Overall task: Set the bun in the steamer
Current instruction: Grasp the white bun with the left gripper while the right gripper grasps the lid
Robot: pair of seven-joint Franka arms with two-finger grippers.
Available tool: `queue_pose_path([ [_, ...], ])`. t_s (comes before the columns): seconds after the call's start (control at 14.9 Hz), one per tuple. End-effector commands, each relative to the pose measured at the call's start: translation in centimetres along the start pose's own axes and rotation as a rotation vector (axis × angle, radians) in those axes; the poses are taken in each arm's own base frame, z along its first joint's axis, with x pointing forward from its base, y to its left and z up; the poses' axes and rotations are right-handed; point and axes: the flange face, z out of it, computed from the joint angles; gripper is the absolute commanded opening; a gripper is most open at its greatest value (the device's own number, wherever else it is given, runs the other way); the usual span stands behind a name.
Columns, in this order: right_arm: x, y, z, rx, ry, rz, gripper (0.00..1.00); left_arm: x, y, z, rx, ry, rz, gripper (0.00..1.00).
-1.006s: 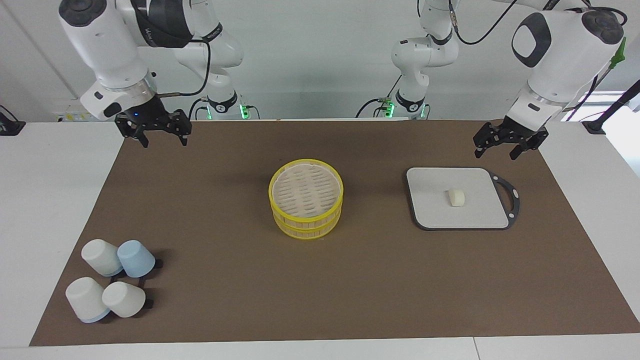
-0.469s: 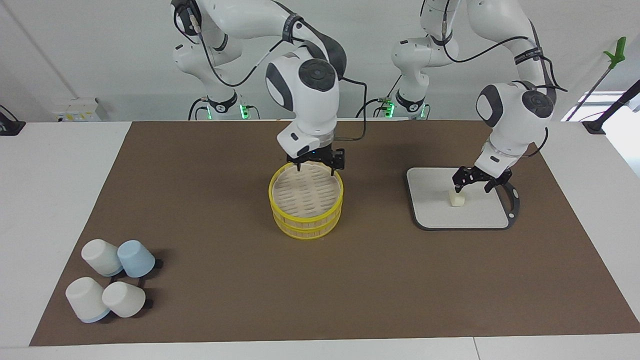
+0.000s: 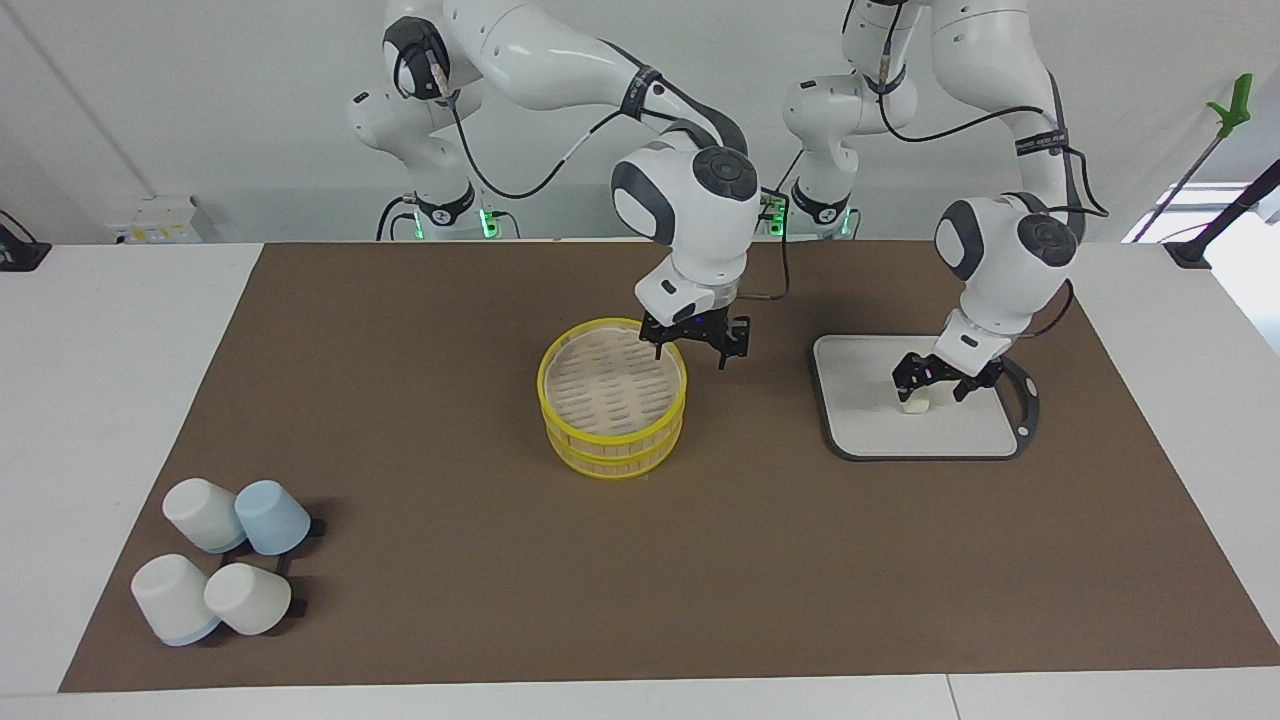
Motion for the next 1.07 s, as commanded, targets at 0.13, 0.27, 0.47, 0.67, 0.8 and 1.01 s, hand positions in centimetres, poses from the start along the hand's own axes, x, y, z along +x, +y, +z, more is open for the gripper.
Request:
queue_pose_path([
  [0.13,1.6,0.7,0.9,0.018,0.021,-0.067,1.00,-0.4,-0.1,1.5,0.014,-0.007,0.015,0.91],
  [0.27,1.5,0.9,2.1,0.047,-0.005,-0.054,1.00,-0.5,0.0,1.8,0.014,-0.012,0.013,0.87],
  [0.47,1.7,1.7,2.8,0.037,-0.017,-0.054,1.00,-0.7,0.3,2.2,0.013,-0.021,0.013,0.72],
  [0.67,1.2,1.8,3.7,0.021,-0.034,-0.058,0.62,-0.8,0.2,2.2,0.011,-0.029,0.011,0.40],
  [0.8,0.9,1.7,3.5,0.015,-0.039,-0.061,0.00,-0.9,0.2,2.3,0.011,-0.033,0.012,0.38],
  [1.01,0.7,1.8,2.8,-0.001,-0.048,-0.066,0.00,-0.5,0.2,1.7,0.011,-0.032,-0.002,0.34],
])
